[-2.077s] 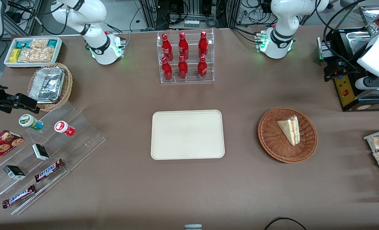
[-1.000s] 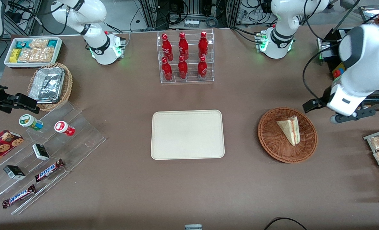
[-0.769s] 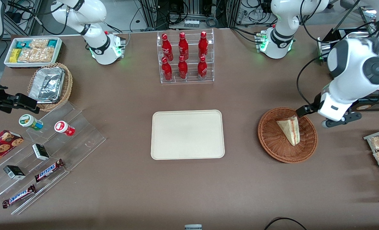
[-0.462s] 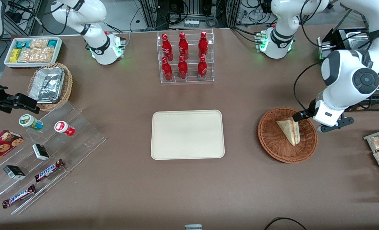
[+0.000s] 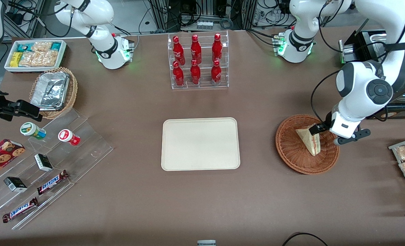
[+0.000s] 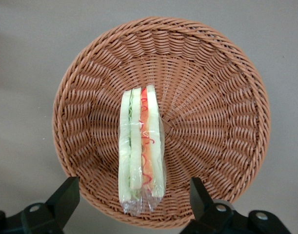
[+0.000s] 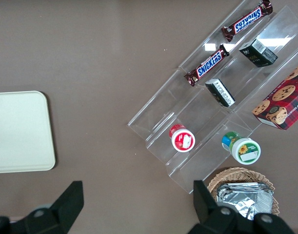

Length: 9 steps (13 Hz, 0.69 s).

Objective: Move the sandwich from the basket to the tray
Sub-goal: 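Lower the open left gripper over the wrapped sandwich in the basket, then close the left gripper on the sandwich and lift it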

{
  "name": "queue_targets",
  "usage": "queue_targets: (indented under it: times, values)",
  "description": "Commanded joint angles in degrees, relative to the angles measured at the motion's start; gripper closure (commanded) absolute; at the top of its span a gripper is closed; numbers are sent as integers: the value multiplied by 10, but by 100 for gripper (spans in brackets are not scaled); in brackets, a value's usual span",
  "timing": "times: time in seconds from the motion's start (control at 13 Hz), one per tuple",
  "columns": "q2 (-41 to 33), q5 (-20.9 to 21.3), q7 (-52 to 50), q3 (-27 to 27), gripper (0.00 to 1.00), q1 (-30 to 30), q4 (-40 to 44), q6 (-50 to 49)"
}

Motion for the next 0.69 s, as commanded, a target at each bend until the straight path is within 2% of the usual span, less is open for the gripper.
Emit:
queue_targets:
  times: [0.0,0.62]
  values:
    - [1,8,-13,3,0,-2,-23,39]
    - [29,7,-38,3,0,-2,-89,147]
